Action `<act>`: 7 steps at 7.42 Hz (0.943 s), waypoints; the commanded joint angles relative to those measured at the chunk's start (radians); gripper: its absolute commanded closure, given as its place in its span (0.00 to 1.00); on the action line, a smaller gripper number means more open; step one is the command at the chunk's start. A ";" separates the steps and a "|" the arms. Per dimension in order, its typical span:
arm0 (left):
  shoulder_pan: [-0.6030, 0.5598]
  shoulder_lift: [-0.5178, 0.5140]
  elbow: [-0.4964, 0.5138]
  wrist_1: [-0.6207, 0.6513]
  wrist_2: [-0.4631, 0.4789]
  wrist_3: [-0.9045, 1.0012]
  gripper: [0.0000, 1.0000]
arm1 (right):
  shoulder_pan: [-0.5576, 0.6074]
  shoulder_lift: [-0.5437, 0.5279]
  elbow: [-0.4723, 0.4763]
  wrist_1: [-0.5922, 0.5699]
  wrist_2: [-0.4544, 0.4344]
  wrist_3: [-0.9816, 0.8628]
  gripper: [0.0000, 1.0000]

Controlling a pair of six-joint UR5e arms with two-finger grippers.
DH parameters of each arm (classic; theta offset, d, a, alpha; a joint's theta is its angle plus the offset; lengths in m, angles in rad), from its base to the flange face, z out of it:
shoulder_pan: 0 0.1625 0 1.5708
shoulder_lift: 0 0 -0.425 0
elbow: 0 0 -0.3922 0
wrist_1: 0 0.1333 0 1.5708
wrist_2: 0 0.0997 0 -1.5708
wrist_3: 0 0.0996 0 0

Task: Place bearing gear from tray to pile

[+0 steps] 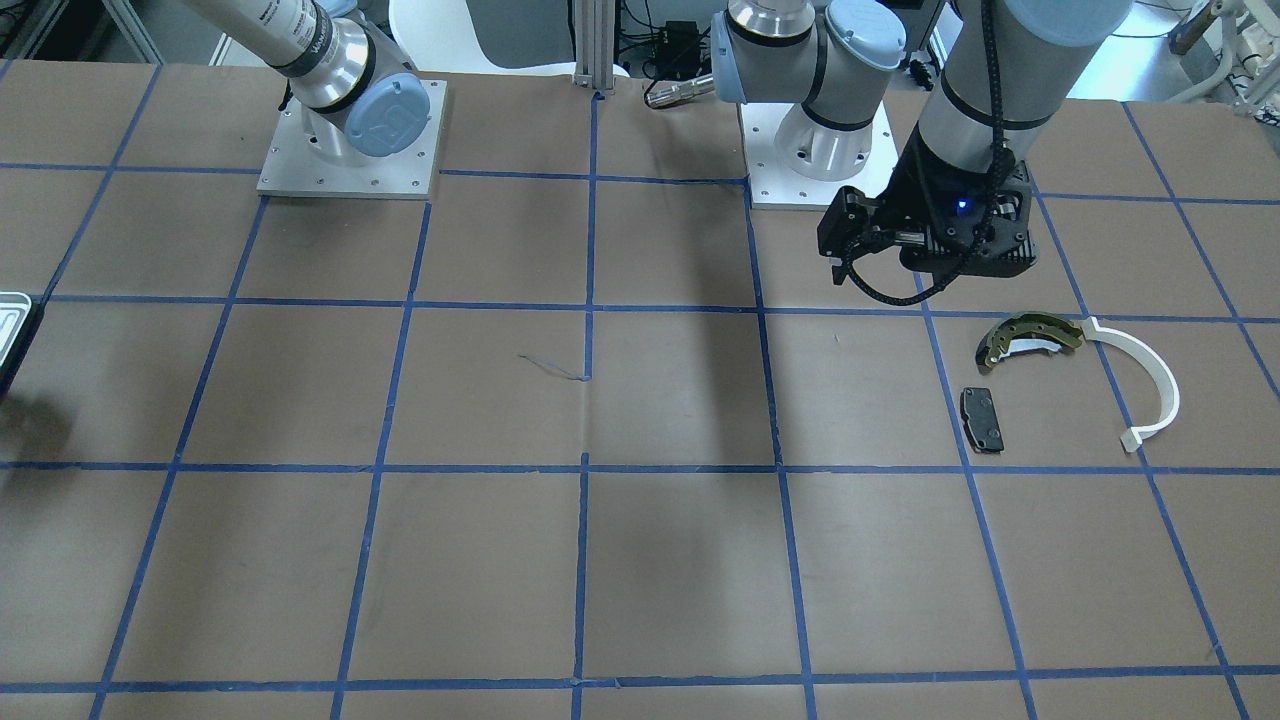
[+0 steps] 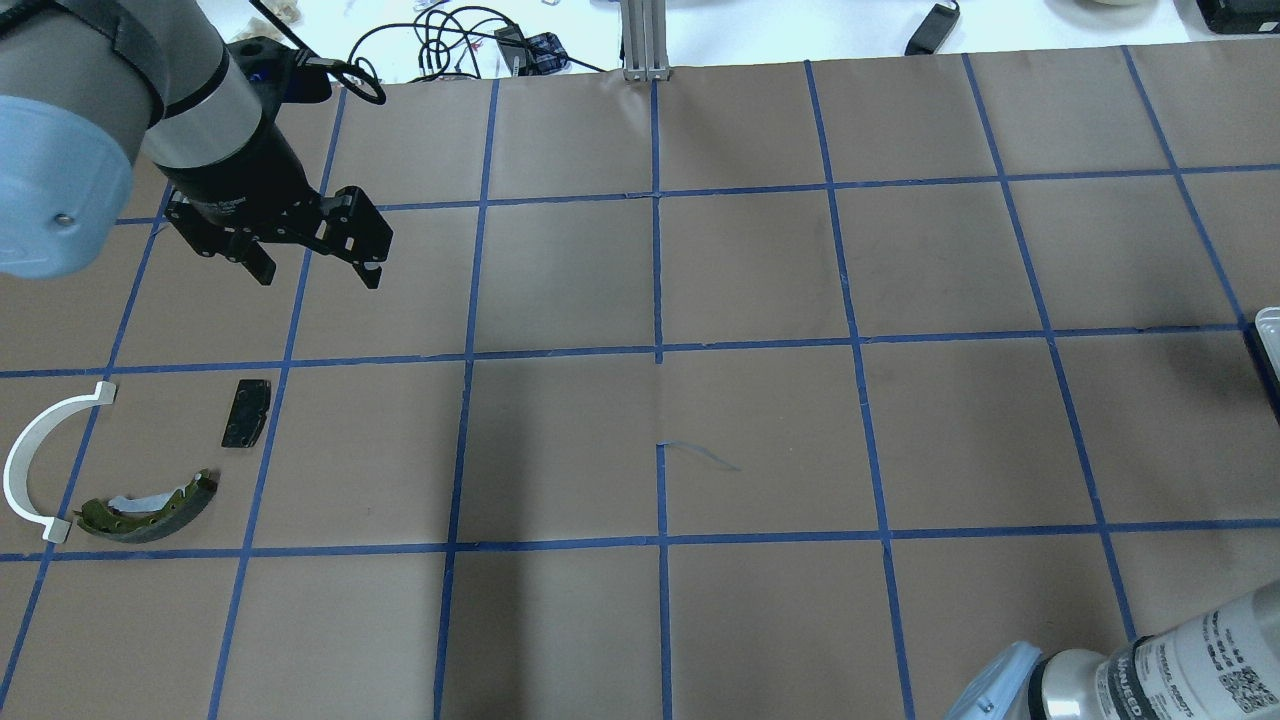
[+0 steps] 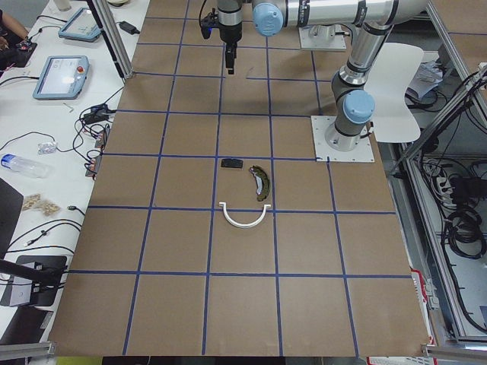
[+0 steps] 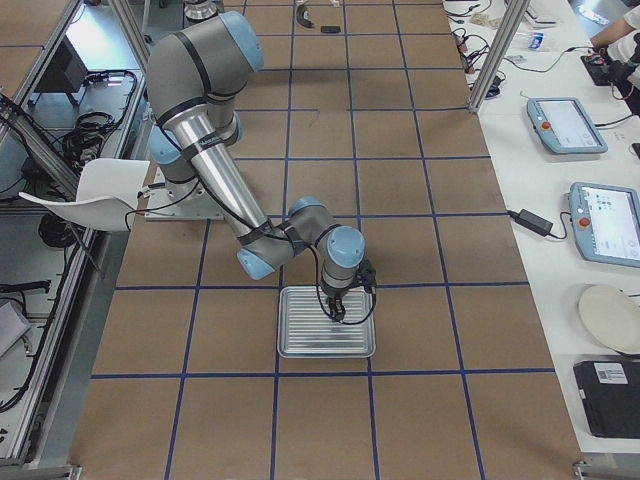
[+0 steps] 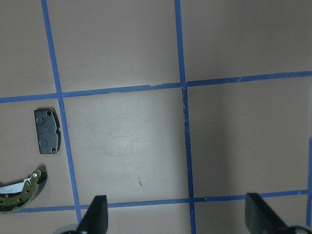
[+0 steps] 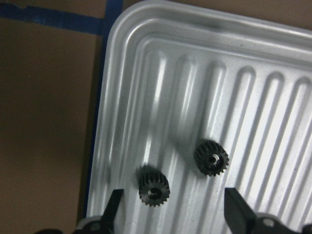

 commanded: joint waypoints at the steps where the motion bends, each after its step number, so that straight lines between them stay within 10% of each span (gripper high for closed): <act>1: 0.000 -0.002 0.000 0.000 -0.001 0.000 0.00 | 0.000 0.013 -0.001 -0.002 0.007 0.002 0.36; 7: 0.000 -0.002 0.000 0.000 0.001 0.000 0.00 | 0.001 0.016 0.000 -0.002 0.011 0.005 0.72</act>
